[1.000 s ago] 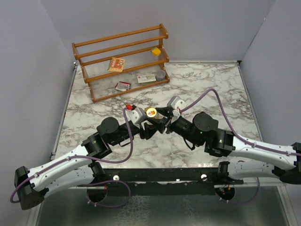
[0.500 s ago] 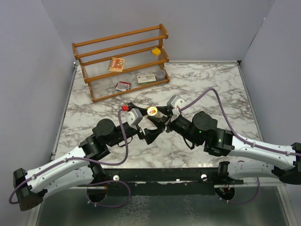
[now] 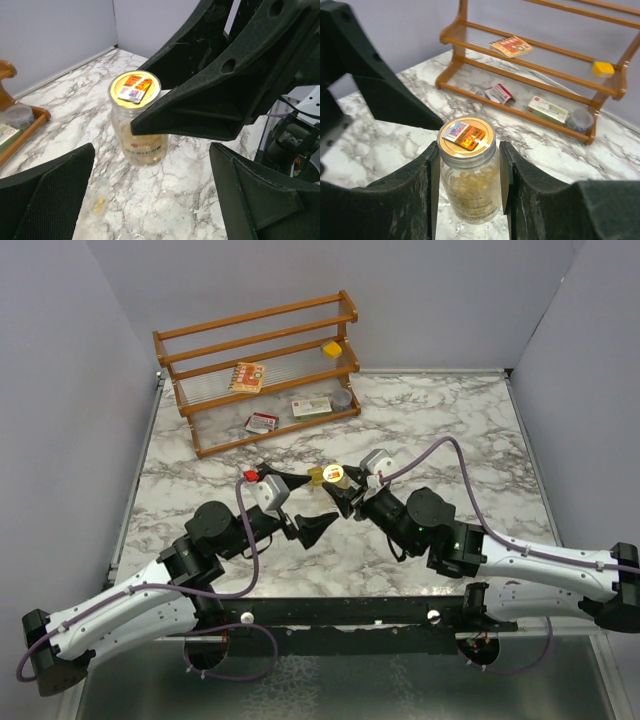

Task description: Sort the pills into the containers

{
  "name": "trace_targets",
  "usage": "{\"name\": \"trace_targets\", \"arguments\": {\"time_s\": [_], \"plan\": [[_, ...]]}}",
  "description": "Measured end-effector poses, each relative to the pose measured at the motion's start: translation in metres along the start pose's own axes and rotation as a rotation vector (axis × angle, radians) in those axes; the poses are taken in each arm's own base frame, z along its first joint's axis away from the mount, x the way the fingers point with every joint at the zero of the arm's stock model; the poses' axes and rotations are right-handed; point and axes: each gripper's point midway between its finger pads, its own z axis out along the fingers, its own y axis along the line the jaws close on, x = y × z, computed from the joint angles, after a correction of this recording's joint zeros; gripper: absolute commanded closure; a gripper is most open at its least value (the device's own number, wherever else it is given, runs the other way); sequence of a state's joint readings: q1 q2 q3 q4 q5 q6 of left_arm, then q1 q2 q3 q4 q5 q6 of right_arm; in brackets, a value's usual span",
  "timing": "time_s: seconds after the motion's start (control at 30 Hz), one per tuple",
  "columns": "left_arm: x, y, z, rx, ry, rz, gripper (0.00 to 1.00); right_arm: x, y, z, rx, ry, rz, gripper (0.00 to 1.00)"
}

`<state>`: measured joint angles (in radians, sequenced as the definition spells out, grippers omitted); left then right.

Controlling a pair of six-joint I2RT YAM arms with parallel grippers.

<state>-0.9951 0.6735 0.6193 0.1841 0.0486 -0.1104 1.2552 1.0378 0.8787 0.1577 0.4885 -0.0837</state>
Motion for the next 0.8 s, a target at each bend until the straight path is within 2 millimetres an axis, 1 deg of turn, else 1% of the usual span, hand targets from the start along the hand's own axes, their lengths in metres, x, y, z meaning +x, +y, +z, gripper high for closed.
{"name": "trace_targets", "arguments": {"time_s": [0.1, 0.13, 0.17, 0.2, 0.27, 0.3, 0.33, 0.37, 0.43, 0.5, 0.6, 0.63, 0.67, 0.8], "plan": [[0.005, 0.008, -0.012, -0.049, -0.011, -0.011, 0.01, 0.019, -0.01, -0.001, 0.066, 0.007, -0.023, 0.99], [0.005, 0.014, -0.018, -0.085, -0.019, -0.016, 0.01, 0.025, -0.014, -0.001, 0.086, 0.007, -0.033, 0.99], [0.005, 0.014, -0.018, -0.085, -0.019, -0.016, 0.01, 0.032, -0.02, 0.0, 0.114, 0.007, -0.042, 0.99], [0.005, 0.017, -0.024, -0.103, -0.029, -0.017, 0.01, 0.038, -0.023, 0.002, 0.129, 0.007, -0.048, 0.99], [0.002, 0.021, -0.03, -0.129, -0.051, -0.021, 0.01, 0.05, -0.037, 0.007, 0.172, 0.015, -0.054, 0.99], [-0.001, 0.023, -0.034, -0.143, -0.065, -0.023, 0.01, 0.055, -0.046, 0.009, 0.195, 0.016, -0.048, 0.99], [-0.003, 0.025, -0.037, -0.151, -0.077, -0.025, 0.01, 0.061, -0.06, 0.013, 0.231, 0.02, -0.042, 0.99], [-0.004, 0.026, -0.038, -0.16, -0.085, -0.026, 0.01, 0.071, -0.082, 0.016, 0.284, 0.02, -0.026, 0.99], [-0.006, 0.028, -0.04, -0.172, -0.093, -0.027, 0.01, 0.085, -0.109, 0.017, 0.351, 0.022, -0.009, 0.99], [-0.005, 0.03, -0.04, -0.181, -0.091, -0.027, 0.01, 0.101, -0.13, 0.018, 0.403, 0.016, 0.0, 0.99], [-0.002, 0.032, -0.038, -0.19, -0.08, -0.025, 0.01, 0.123, -0.139, 0.023, 0.419, 0.012, 0.004, 0.99], [0.0, 0.032, -0.037, -0.192, -0.073, -0.025, 0.01, 0.115, -0.14, 0.027, 0.414, -0.039, 0.022, 0.99], [0.001, 0.032, -0.036, -0.193, -0.067, -0.024, 0.01, 0.142, -0.144, 0.029, 0.421, 0.021, 0.005, 0.99], [0.006, 0.033, -0.034, -0.197, -0.051, -0.02, 0.01, 0.173, -0.16, 0.044, 0.423, 0.02, 0.03, 0.99]]}}
